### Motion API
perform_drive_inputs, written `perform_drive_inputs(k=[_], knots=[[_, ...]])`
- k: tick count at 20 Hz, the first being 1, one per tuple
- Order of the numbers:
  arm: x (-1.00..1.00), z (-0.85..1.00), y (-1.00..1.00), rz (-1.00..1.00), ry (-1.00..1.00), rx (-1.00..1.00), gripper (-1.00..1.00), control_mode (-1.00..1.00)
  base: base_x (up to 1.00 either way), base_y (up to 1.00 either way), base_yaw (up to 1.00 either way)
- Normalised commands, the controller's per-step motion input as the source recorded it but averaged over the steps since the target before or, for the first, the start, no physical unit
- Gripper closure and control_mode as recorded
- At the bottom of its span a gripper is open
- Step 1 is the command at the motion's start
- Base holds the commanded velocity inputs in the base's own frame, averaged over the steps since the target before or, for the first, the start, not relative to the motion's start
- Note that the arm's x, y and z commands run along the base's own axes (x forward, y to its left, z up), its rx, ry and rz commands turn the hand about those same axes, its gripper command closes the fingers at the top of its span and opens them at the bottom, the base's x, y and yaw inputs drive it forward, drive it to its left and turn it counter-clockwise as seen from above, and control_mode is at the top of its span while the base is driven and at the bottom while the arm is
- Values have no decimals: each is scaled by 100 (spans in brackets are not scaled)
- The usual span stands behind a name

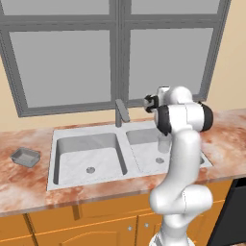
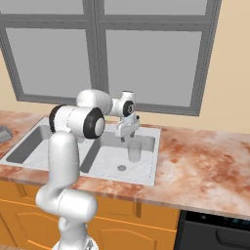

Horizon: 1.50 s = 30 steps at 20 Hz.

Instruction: Place the tupperware in the left basin and the glass cup in the right basin of the sink.

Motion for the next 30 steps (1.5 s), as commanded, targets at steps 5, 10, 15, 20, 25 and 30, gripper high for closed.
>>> perform_drive_inputs(k=[5,10,15,20,25,30], knots=[[-89,39,22,0,-5,6,-100,-100,0,0,0],[-94,21,39,-10,-10,0,-100,-100,0,0,0],[-47,0,11,-29,-3,-2,-100,-100,0,0,0],[19,0,-11,-24,1,1,-100,-100,0,0,0],[4,7,1,-35,4,0,-100,-100,0,0,0],[0,0,0,-46,3,0,-100,-100,0,0,0]])
